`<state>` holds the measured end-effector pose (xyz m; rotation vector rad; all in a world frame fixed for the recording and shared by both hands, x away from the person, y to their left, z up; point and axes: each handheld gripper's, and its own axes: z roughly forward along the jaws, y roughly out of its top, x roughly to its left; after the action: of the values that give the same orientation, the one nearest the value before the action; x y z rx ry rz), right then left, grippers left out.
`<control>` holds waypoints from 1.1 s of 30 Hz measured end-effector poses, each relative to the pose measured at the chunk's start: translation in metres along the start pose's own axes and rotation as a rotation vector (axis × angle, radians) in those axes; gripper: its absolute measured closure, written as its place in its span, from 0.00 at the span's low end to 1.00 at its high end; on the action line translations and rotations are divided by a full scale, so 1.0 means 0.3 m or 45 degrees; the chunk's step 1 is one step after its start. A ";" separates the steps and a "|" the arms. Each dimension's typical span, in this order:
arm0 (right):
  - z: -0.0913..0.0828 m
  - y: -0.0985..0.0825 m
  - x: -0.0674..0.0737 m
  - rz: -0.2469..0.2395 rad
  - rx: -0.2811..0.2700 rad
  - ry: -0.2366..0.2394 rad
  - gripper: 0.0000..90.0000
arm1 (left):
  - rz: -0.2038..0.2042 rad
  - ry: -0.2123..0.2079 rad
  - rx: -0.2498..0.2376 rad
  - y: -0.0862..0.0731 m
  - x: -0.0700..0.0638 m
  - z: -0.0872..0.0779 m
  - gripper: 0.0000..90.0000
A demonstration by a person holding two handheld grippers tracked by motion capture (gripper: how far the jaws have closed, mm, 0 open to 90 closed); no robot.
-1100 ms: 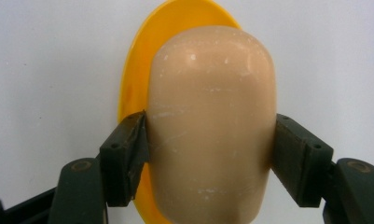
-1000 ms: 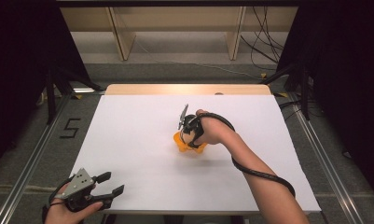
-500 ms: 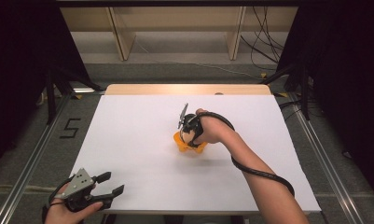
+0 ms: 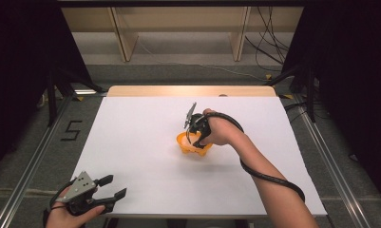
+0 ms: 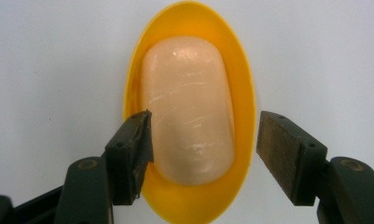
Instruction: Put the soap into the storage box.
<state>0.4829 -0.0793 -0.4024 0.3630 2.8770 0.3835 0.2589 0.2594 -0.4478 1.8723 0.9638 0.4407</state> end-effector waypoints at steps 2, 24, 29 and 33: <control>-0.008 -0.007 0.004 0.022 -0.006 -0.001 0.40 | 0.002 -0.001 -0.001 0.000 0.000 0.000 0.34; -0.073 -0.181 0.087 0.186 -0.198 -0.056 0.33 | -0.004 0.011 0.006 -0.002 0.000 0.002 0.34; -0.078 -0.238 0.118 0.235 -0.255 -0.059 0.33 | -0.014 0.004 0.000 -0.003 0.000 0.005 0.34; -0.082 -0.291 0.143 0.321 -0.308 -0.079 0.34 | 0.005 0.009 0.012 -0.003 0.004 0.004 0.34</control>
<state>0.4178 -0.1549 -0.4116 0.6809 2.6883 0.7411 0.2601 0.2599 -0.4494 1.8825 0.9684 0.4467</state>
